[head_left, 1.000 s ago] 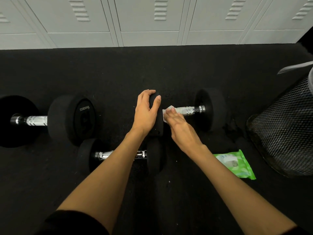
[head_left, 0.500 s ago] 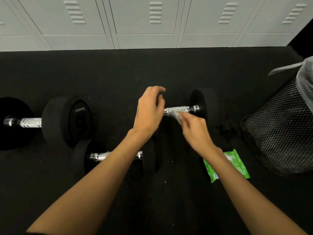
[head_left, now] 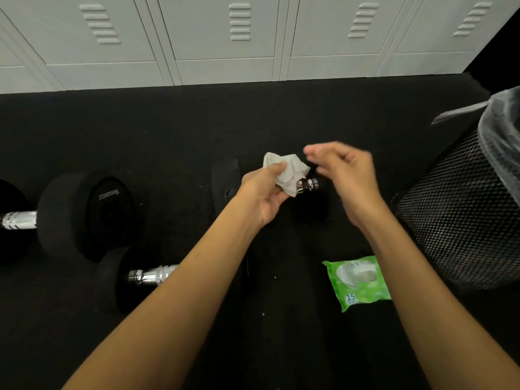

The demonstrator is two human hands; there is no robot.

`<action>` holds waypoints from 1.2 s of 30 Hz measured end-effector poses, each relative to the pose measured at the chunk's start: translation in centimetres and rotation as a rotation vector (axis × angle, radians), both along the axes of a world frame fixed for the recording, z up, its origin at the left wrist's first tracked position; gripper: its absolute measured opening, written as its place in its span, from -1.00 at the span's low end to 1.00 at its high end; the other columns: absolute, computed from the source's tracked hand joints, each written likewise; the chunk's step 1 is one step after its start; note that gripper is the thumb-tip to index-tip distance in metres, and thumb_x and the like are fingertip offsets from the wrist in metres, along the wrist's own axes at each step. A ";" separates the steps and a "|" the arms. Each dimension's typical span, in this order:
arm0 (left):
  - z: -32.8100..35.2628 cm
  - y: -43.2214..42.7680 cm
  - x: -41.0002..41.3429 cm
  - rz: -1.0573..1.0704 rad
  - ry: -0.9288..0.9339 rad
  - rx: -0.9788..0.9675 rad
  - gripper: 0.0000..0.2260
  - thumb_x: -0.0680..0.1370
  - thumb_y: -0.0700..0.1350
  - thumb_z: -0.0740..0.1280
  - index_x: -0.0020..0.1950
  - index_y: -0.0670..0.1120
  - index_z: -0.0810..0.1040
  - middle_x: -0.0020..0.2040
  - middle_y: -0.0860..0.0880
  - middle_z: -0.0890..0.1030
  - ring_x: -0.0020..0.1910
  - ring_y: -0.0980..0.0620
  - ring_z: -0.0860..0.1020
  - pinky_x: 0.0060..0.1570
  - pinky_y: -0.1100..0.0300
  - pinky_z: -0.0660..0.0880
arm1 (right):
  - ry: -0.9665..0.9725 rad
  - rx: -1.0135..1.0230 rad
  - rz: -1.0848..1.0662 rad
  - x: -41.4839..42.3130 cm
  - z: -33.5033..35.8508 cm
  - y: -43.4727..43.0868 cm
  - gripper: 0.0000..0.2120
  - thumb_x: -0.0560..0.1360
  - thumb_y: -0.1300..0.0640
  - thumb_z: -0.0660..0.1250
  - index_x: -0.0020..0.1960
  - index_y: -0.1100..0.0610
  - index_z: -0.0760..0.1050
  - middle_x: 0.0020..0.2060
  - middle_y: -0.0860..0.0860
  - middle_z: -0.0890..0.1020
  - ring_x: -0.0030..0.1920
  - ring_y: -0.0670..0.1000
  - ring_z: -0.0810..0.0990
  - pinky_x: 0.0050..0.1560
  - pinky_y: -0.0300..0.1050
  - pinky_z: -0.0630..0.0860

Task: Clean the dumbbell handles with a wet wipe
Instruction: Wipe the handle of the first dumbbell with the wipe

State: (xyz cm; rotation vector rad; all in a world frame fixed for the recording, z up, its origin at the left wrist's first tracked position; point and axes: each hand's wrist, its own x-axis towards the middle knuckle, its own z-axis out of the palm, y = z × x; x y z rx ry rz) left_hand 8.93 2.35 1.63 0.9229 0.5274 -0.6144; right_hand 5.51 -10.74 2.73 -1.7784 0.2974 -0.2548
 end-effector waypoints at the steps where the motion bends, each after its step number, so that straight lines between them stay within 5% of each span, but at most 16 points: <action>1: -0.3 -0.1 0.5 0.028 -0.027 0.042 -0.83 0.58 -0.25 0.29 0.14 -0.26 0.49 -0.03 -0.20 0.63 -0.12 -0.08 0.64 -0.17 0.08 0.61 | -0.007 -0.081 -0.106 1.0 0.1 -1.0 -0.80 0.50 0.14 0.27 -0.07 -0.02 0.67 -0.11 -0.15 0.69 -0.02 -0.22 0.62 0.10 -0.28 0.50; 3: -0.9 -0.2 1.3 0.041 -0.145 0.218 -0.90 0.57 -0.22 0.29 0.06 -0.18 0.54 -0.01 -0.17 0.64 -0.05 -0.10 0.65 -0.09 0.04 0.62 | 0.054 -0.302 -0.190 3.1 0.0 -2.9 -0.81 0.54 0.07 0.25 0.01 -0.02 0.64 -0.14 -0.19 0.64 -0.11 -0.29 0.56 -0.04 -0.50 0.42; 7: -1.8 0.1 2.9 -0.147 -0.626 0.963 -0.89 0.57 -0.15 0.24 -0.05 -0.11 0.55 -0.13 -0.07 0.59 -0.19 0.04 0.56 -0.27 0.18 0.51 | 0.350 -0.540 0.022 5.8 -2.9 -4.3 -0.73 0.57 -0.12 0.15 0.14 -0.07 0.53 0.02 -0.06 0.60 0.06 -0.02 0.52 0.09 -0.08 0.41; 9: -2.5 -0.1 3.8 -0.312 -0.797 1.148 -0.84 0.59 -0.13 0.20 0.06 -0.13 0.55 -0.13 -0.06 0.57 -0.21 0.06 0.52 -0.31 0.21 0.43 | 0.402 -0.522 0.039 6.1 -3.7 -4.1 -0.68 0.60 -0.14 0.08 0.14 -0.04 0.52 -0.01 -0.04 0.57 -0.03 -0.03 0.44 -0.01 -0.05 0.35; 12: -4.1 -1.3 4.6 -0.657 -0.839 1.297 -0.79 0.59 -0.14 0.20 0.15 -0.11 0.57 -0.01 -0.12 0.59 -0.04 -0.10 0.56 -0.08 0.04 0.52 | 0.390 -0.567 0.004 6.5 -3.9 -4.1 -0.67 0.61 -0.14 0.05 0.06 -0.01 0.53 -0.10 -0.03 0.55 -0.10 -0.03 0.42 -0.08 -0.05 0.32; 18: -4.9 -3.9 5.6 -0.928 -0.758 1.214 -0.80 0.60 -0.13 0.21 0.16 -0.06 0.57 0.03 -0.12 0.59 0.01 -0.10 0.56 0.02 0.02 0.52 | 0.356 -0.601 -0.030 6.0 -4.1 -4.2 -0.70 0.61 -0.11 0.06 0.01 -0.01 0.52 -0.23 -0.09 0.50 -0.23 -0.09 0.40 -0.14 -0.08 0.31; 25: -5.2 -1.3 3.7 -0.978 -1.064 1.088 -0.67 0.60 -0.24 0.19 0.30 0.04 0.50 0.05 -0.02 0.61 -0.05 0.05 0.58 -0.02 0.14 0.52 | 0.312 -0.592 -0.039 5.1 -4.3 -4.2 -0.72 0.62 -0.09 0.08 0.14 -0.04 0.51 -0.08 -0.09 0.52 -0.14 -0.10 0.45 -0.14 -0.13 0.32; 33: -4.8 -4.4 5.6 -1.007 -0.862 1.102 -0.76 0.61 -0.18 0.20 0.23 -0.03 0.53 0.03 -0.10 0.59 -0.05 0.00 0.56 -0.14 0.17 0.45 | 0.306 -0.575 -0.041 5.3 -4.5 -4.2 -0.71 0.61 -0.10 0.08 0.13 -0.03 0.52 -0.11 -0.08 0.54 -0.12 -0.08 0.51 -0.13 -0.11 0.38; 36: -5.3 -3.3 3.9 -1.013 -0.999 1.120 -0.64 0.60 -0.21 0.19 0.39 -0.01 0.41 0.19 -0.13 0.56 0.08 -0.05 0.55 0.05 0.08 0.49 | 0.297 -0.568 -0.031 5.5 -4.6 -4.3 -0.71 0.61 -0.09 0.09 0.13 -0.02 0.52 -0.14 -0.07 0.56 -0.13 -0.09 0.53 -0.15 -0.13 0.38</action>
